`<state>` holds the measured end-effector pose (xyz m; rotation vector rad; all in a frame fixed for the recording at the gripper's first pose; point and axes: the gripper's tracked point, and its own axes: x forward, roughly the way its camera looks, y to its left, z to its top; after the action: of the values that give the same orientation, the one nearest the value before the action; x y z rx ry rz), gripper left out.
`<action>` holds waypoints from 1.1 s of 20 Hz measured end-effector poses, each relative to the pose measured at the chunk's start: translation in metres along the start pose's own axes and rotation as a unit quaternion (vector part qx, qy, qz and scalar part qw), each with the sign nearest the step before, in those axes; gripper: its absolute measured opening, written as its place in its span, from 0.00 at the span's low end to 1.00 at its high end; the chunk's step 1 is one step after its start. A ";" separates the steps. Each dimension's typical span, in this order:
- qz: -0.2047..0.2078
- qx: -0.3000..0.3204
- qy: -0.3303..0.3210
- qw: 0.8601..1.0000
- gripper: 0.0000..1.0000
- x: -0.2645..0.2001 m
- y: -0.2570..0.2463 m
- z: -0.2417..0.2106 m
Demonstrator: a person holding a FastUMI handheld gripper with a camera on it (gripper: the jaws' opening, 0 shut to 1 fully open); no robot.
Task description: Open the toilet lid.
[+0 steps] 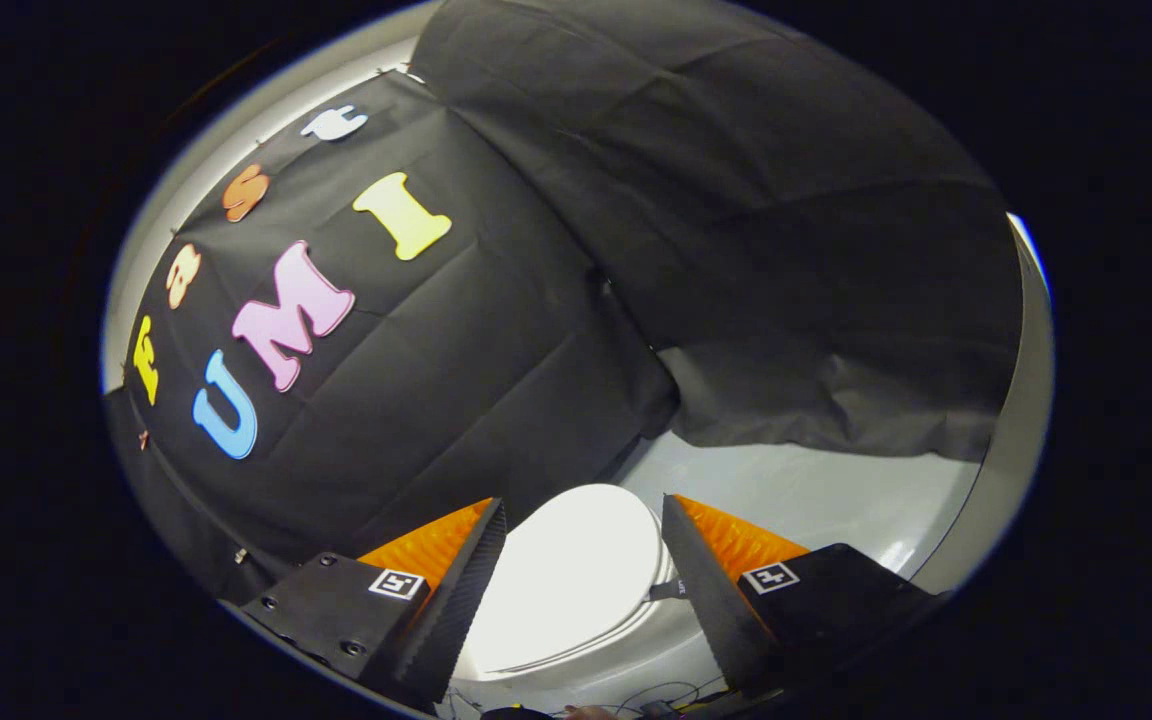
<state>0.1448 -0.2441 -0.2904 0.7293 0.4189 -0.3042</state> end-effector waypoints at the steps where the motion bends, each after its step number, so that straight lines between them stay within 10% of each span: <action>1: 0.002 0.019 0.008 1.000 0.99 0.010 -0.010 -0.006; 22: -0.005 0.246 0.180 0.952 0.97 0.118 -0.144 -0.174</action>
<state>0.1438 -0.2398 -0.5453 1.2815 0.7053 -0.2888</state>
